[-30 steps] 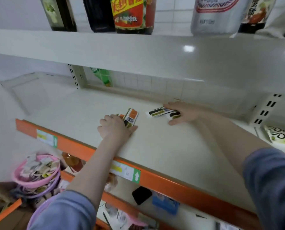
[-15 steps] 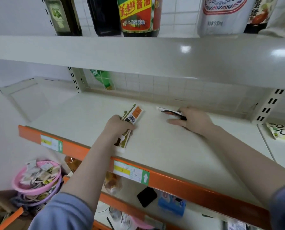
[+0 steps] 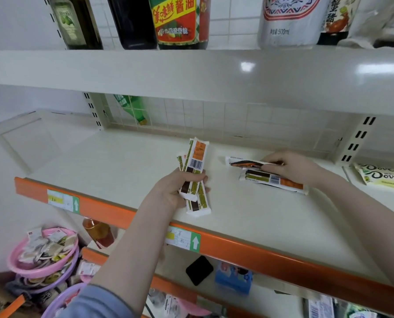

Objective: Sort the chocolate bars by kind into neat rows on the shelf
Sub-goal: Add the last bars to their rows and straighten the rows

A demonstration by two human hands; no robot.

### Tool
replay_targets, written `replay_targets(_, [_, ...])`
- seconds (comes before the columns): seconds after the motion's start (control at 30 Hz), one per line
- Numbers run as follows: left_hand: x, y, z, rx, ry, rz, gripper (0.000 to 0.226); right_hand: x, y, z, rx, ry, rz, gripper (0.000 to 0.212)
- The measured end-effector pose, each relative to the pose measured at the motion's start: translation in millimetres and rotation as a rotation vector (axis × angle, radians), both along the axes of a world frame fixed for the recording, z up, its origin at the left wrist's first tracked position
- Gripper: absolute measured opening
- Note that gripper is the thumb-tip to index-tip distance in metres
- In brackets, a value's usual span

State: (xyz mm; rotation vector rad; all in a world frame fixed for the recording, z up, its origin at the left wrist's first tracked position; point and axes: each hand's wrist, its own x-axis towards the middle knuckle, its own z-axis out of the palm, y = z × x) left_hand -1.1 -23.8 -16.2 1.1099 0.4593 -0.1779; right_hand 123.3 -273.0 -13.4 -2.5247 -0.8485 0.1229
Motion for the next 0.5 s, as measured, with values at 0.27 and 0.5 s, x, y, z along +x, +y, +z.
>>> replay_targets(0.27, [2.9, -21.2, 2.9, -0.147, 0.04, 0.113, 0.018, -21.3, -10.1, 2.8, -0.347, -0.273, 0.034, 0.032])
replay_targets(0.5, [-1.5, -19.9, 1.8, -0.243, -0.08, 0.08, 0.01, -34.4, -1.1, -0.2, -0.204, -0.323, -0.118, 0.027])
